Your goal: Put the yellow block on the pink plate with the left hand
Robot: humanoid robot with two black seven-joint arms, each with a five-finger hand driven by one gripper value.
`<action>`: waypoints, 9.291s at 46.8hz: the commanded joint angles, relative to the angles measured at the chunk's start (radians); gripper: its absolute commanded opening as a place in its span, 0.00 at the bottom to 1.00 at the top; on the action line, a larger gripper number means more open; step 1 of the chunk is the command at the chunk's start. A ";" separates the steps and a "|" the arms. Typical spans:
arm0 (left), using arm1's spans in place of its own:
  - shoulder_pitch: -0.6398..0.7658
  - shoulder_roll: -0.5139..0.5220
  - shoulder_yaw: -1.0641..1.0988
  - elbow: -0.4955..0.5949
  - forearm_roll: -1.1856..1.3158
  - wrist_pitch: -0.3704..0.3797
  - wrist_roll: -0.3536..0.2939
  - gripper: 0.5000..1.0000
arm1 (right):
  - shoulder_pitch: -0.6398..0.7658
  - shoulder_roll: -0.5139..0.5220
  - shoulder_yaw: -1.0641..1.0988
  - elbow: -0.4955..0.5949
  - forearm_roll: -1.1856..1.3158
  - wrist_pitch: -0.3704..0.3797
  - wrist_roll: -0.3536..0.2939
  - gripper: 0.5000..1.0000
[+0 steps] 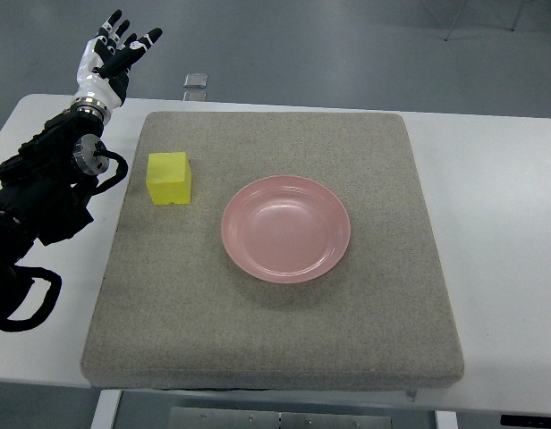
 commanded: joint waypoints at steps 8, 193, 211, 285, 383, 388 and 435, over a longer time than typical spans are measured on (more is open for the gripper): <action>0.002 0.000 -0.009 0.000 -0.014 0.015 -0.037 0.98 | 0.001 0.000 0.000 0.000 0.000 -0.001 0.000 0.85; -0.472 0.402 1.187 -0.545 0.862 -0.327 -0.153 0.89 | 0.001 0.000 0.000 0.000 0.000 0.001 0.000 0.85; -0.425 0.391 1.187 -0.549 0.866 -0.272 -0.150 0.89 | 0.000 0.000 0.000 0.000 0.000 0.001 0.000 0.85; -0.377 0.390 1.190 -0.531 0.894 -0.120 -0.146 0.00 | 0.001 0.000 0.000 0.001 0.000 -0.001 0.000 0.85; -0.511 -0.012 1.183 -0.657 0.983 -0.092 -0.158 0.84 | 0.000 0.000 0.000 0.001 0.000 -0.001 0.000 0.85; -0.509 -0.011 1.183 -0.657 0.982 -0.092 -0.158 0.87 | 0.001 0.000 0.000 0.001 0.000 -0.001 -0.001 0.85; -0.408 0.112 1.127 -0.302 0.974 -0.046 -0.156 0.87 | 0.001 0.000 0.000 0.000 0.000 0.001 -0.001 0.85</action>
